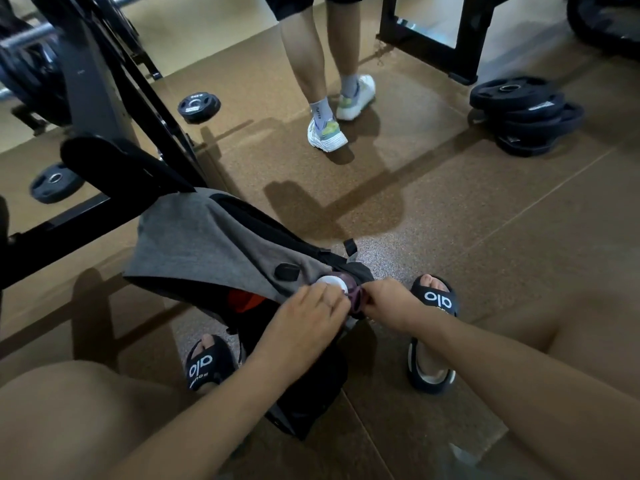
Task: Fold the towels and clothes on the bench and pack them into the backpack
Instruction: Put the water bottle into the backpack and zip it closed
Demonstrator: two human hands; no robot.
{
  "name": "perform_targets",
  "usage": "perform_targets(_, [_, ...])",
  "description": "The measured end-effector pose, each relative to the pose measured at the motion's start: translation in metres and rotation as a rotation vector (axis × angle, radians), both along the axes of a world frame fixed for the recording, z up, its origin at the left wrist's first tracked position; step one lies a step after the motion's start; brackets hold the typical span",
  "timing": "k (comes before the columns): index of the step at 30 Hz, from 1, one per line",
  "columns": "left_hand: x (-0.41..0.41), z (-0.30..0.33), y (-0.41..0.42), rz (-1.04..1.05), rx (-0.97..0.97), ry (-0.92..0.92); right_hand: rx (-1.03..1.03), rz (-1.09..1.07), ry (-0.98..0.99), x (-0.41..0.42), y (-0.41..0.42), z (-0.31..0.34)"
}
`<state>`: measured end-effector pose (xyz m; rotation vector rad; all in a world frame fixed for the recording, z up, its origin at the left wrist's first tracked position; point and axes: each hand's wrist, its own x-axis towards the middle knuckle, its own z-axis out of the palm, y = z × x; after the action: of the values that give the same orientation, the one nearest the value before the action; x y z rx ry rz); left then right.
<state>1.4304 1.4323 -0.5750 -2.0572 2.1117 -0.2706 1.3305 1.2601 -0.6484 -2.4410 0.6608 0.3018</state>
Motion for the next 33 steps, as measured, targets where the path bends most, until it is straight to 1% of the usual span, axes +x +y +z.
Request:
perform_targets(2, [-0.013, -0.012, 0.016, -0.053, 0.147, 0.037, -0.014, -0.002, 0.006, 0.004, 0.002, -0.002])
perform_targets(3, [-0.016, -0.025, 0.022, -0.022, 0.235, 0.025, -0.014, 0.003, 0.012, 0.006, 0.003, -0.003])
perform_targets(6, [-0.014, -0.05, 0.021, 0.162, 0.319, -0.026, 0.01, 0.032, 0.027, 0.01, 0.009, -0.004])
perform_targets(7, [-0.015, -0.056, 0.015, 0.21, 0.382, -0.04, 0.015, 0.038, 0.034, 0.011, 0.011, -0.005])
perform_targets(8, [-0.018, -0.056, 0.007, 0.261, 0.441, -0.053, 0.02, 0.041, 0.044, 0.012, 0.012, -0.005])
perform_targets(10, [-0.026, -0.039, -0.011, 0.327, 0.472, -0.045, 0.034, 0.05, 0.062, 0.014, 0.015, -0.006])
perform_targets(12, [-0.031, -0.035, -0.02, 0.305, 0.583, -0.086, 0.048, 0.054, 0.075, 0.016, 0.015, -0.007])
perform_targets(13, [-0.033, -0.044, -0.022, 0.258, 0.621, -0.119, 0.053, 0.053, 0.077, 0.017, 0.015, -0.007])
perform_targets(14, [-0.033, -0.048, -0.025, 0.211, 0.62, -0.16, 0.059, 0.047, 0.081, 0.018, 0.015, -0.007])
perform_targets(17, [-0.032, -0.055, -0.028, 0.184, 0.653, -0.228, 0.071, 0.028, 0.089, 0.02, 0.015, -0.008])
perform_targets(23, [-0.033, -0.054, -0.03, 0.261, 0.785, -0.293, 0.102, 0.034, 0.08, 0.022, 0.013, -0.009])
perform_targets(25, [-0.032, -0.052, -0.033, 0.265, 0.767, -0.28, 0.111, 0.037, 0.066, 0.023, 0.013, -0.01])
perform_targets(28, [-0.026, -0.048, -0.034, 0.251, 0.636, -0.162, 0.105, 0.02, 0.071, 0.024, 0.011, -0.008])
perform_targets(31, [-0.017, -0.034, -0.03, 0.334, 0.504, 0.003, 0.1, -0.012, 0.079, 0.026, 0.007, -0.009])
perform_targets(33, [-0.012, -0.027, -0.023, 0.42, 0.438, 0.068, 0.096, -0.044, 0.069, 0.027, 0.005, -0.011])
